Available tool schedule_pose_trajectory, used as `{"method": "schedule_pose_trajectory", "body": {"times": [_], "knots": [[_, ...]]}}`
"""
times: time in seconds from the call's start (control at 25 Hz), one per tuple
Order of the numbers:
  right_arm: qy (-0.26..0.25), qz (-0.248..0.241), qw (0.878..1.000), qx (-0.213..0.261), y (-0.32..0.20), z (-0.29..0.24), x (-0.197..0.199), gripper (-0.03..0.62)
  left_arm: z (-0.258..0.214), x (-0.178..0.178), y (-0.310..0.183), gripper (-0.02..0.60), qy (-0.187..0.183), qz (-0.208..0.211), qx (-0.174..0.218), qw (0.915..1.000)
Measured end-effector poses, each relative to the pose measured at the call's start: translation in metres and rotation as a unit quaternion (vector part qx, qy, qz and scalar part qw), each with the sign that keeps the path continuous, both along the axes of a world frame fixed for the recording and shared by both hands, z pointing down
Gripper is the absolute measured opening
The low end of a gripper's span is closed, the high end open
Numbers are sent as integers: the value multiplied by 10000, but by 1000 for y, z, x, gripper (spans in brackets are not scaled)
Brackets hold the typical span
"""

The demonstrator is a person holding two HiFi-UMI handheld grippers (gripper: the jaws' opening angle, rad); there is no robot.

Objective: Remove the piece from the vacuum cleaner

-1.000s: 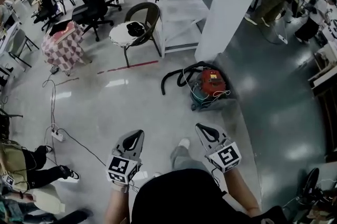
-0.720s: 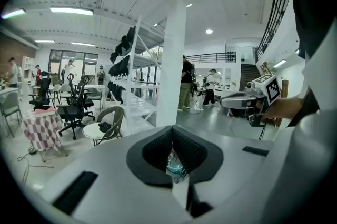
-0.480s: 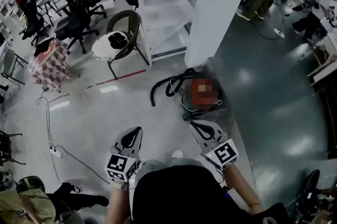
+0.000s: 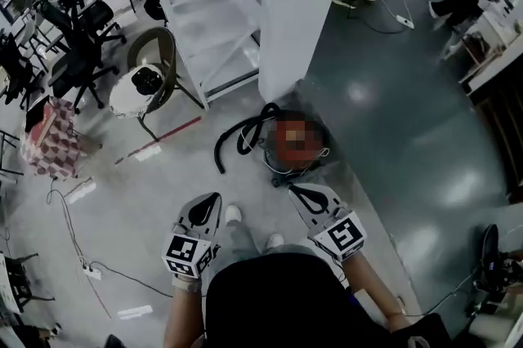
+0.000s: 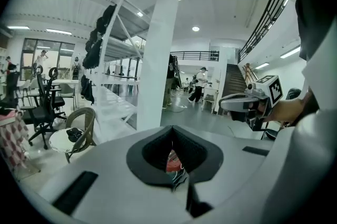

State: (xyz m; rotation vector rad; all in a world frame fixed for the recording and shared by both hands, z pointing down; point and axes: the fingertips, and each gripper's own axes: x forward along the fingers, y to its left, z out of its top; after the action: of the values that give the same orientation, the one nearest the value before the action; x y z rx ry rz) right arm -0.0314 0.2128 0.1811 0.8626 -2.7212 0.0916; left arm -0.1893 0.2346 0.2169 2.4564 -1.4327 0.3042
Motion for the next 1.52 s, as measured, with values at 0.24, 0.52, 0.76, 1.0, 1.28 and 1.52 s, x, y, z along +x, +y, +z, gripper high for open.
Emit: {"method": "schedule_pose_trajectory", "body": {"times": [0.24,0.52,0.76,1.0,1.28,1.52], "knots": [[129,671,9977,-21,-50,0,-3,29,0,-10,-71,18,216,629,-135,9977],[293,1761,9832,-389,-100,26,-3,29,9,-13,-148,18,123,1593,-234,9869],[68,2630,9620,-735,-115,56,11,29,31,-6,-176,18,-25,2328,-360,9719],[154,3300,9365,-1180,-118,99,44,29,52,7,-189,18,-139,2691,-571,9613],[79,3661,9137,-1760,-112,152,87,30,68,34,-190,18,-292,2852,-870,9541],[-4,3661,9020,-2289,-118,202,125,31,85,63,-198,18,-500,2740,-1163,9533]]}}
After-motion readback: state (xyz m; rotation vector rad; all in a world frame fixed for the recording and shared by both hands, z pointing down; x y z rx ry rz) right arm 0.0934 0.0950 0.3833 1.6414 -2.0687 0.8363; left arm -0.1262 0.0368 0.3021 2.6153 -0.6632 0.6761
